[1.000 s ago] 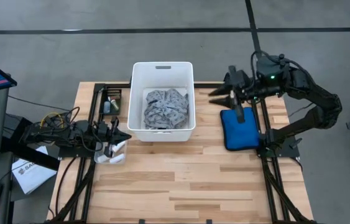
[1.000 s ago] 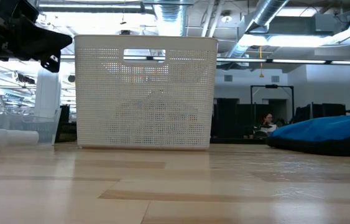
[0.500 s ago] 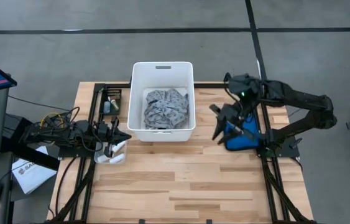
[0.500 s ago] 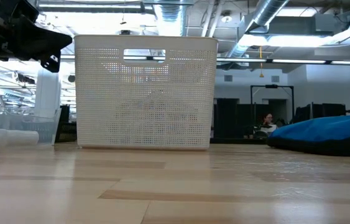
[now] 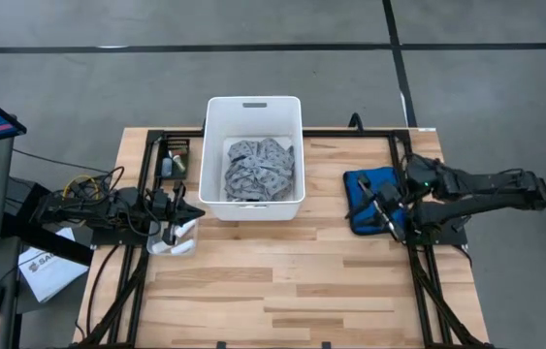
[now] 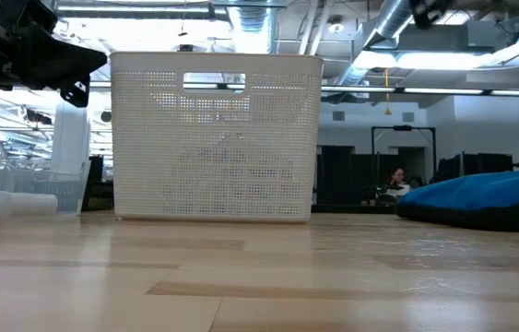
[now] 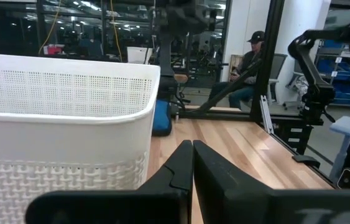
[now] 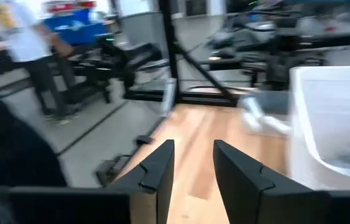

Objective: Pick & Place Medicine items
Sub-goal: Return to Home Position

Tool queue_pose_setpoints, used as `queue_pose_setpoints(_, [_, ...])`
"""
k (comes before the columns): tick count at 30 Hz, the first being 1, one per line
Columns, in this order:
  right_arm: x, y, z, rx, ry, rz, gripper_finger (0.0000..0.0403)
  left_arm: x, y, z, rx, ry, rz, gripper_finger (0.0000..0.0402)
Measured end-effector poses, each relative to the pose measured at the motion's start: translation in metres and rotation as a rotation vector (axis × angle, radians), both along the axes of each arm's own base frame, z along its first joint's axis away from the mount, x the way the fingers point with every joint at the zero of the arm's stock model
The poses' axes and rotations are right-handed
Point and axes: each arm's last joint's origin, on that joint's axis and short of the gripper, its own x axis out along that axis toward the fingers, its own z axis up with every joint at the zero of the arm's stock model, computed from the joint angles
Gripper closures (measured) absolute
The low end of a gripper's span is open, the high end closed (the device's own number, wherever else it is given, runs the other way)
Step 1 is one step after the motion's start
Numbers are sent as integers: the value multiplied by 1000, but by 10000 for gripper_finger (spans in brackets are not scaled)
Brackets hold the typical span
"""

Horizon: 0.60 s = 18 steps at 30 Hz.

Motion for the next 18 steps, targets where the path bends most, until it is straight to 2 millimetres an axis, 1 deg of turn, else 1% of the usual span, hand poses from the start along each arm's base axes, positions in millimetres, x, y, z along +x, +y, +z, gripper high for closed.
queue_pose_setpoints(5, [-18,-3,-33,-49,-40,-138,294,0,0,0,0,0,0,399])
queue_pose_setpoints(8, [-26,-7,-49,-75,-48,-219,294,0,0,0,0,0,0,399])
queue_pose_setpoints(18, [-41,-17,-98,-102,-95,-360,294,0,0,0,0,0,0,399])
